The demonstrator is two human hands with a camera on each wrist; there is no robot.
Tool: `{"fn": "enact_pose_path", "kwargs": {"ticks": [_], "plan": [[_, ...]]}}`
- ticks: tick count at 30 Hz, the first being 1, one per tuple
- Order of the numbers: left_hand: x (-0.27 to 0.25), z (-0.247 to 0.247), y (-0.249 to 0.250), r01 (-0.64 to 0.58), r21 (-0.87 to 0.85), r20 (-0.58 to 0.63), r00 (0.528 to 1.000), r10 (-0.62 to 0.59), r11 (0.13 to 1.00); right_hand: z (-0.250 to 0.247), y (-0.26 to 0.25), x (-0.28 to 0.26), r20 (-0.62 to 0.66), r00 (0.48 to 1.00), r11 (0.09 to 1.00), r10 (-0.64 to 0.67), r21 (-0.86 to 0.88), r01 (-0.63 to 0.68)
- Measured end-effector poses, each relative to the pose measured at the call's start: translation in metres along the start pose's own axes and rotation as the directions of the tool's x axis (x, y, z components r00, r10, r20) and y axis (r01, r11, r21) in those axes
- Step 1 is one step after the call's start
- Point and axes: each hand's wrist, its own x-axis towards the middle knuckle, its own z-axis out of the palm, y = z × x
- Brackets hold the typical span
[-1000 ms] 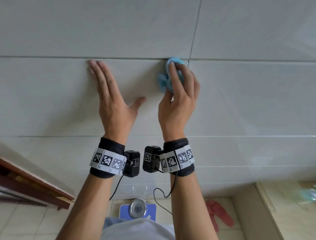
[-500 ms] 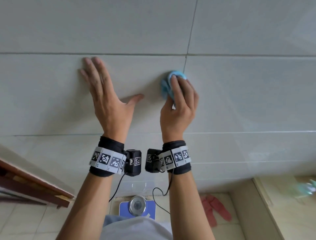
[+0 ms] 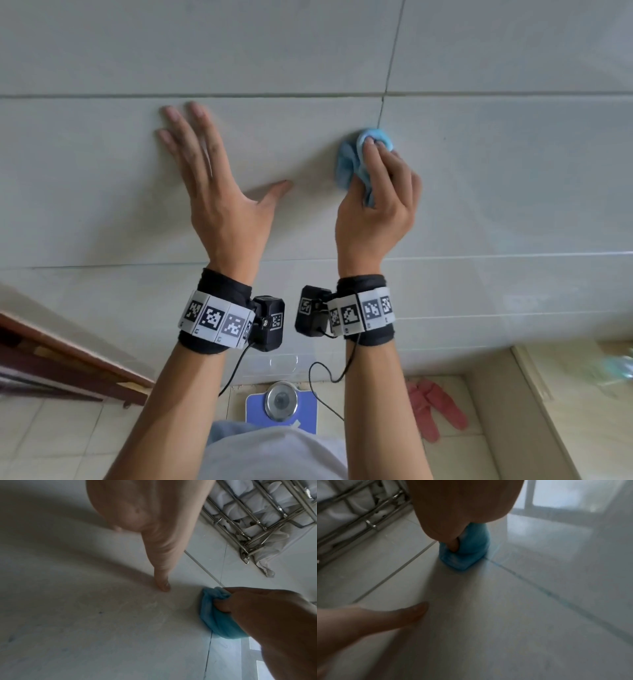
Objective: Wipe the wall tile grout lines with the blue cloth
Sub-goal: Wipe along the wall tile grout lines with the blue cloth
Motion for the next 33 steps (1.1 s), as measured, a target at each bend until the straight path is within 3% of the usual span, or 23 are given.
{"fn": "enact_pose_path", "kwargs": {"ticks": [2, 5, 7, 12, 15, 19, 21, 25, 29, 31, 33], "plan": [[-0.001, -0.001, 0.002, 0.009, 0.012, 0.005, 1.000, -0.009, 1.000, -0.009, 0.010, 0.008, -0.016, 1.000, 1.000, -0.010, -0.022, 0.009], [0.000, -0.004, 0.002, 0.027, 0.004, 0.018, 0.999, -0.027, 1.000, -0.016, 0.024, 0.019, -0.152, 0.978, 0.990, 0.140, -0.011, -0.143], [0.000, -0.004, 0.001, 0.033, -0.005, 0.020, 0.999, -0.033, 0.999, -0.013, 0.026, 0.012, -0.196, 0.965, 0.983, 0.172, -0.031, -0.182], [-0.001, -0.003, 0.002, 0.022, -0.022, 0.016, 1.000, -0.022, 1.000, -0.006, 0.015, -0.017, -0.028, 0.999, 0.999, 0.026, -0.031, -0.026], [-0.001, -0.003, 0.002, 0.010, -0.009, 0.001, 1.000, -0.010, 1.000, -0.018, 0.024, -0.006, 0.041, 0.997, 0.996, -0.071, -0.054, 0.074], [0.000, -0.003, 0.002, 0.027, -0.014, 0.010, 1.000, -0.026, 1.000, -0.028, 0.039, 0.016, -0.150, 0.979, 0.989, 0.141, -0.015, -0.144], [-0.001, -0.003, 0.002, 0.028, -0.021, 0.009, 1.000, -0.028, 0.999, -0.021, 0.038, 0.010, -0.193, 0.967, 0.985, 0.165, -0.024, -0.173], [-0.001, -0.001, 0.002, 0.006, -0.023, 0.009, 1.000, -0.006, 1.000, 0.001, 0.016, -0.022, -0.055, 0.998, 1.000, 0.026, -0.002, -0.027], [-0.001, -0.001, 0.001, 0.001, 0.001, -0.005, 1.000, -0.001, 1.000, -0.002, 0.017, -0.024, 0.060, 0.981, 0.982, -0.186, -0.029, 0.188], [0.000, -0.001, 0.001, 0.016, 0.009, -0.007, 1.000, -0.016, 1.000, -0.010, 0.030, -0.015, -0.006, 0.986, 0.985, -0.167, -0.049, 0.166], [0.000, -0.002, 0.001, 0.027, 0.015, -0.001, 1.000, -0.027, 1.000, -0.014, 0.047, -0.004, -0.145, 0.988, 0.998, -0.049, -0.042, 0.043]]}}
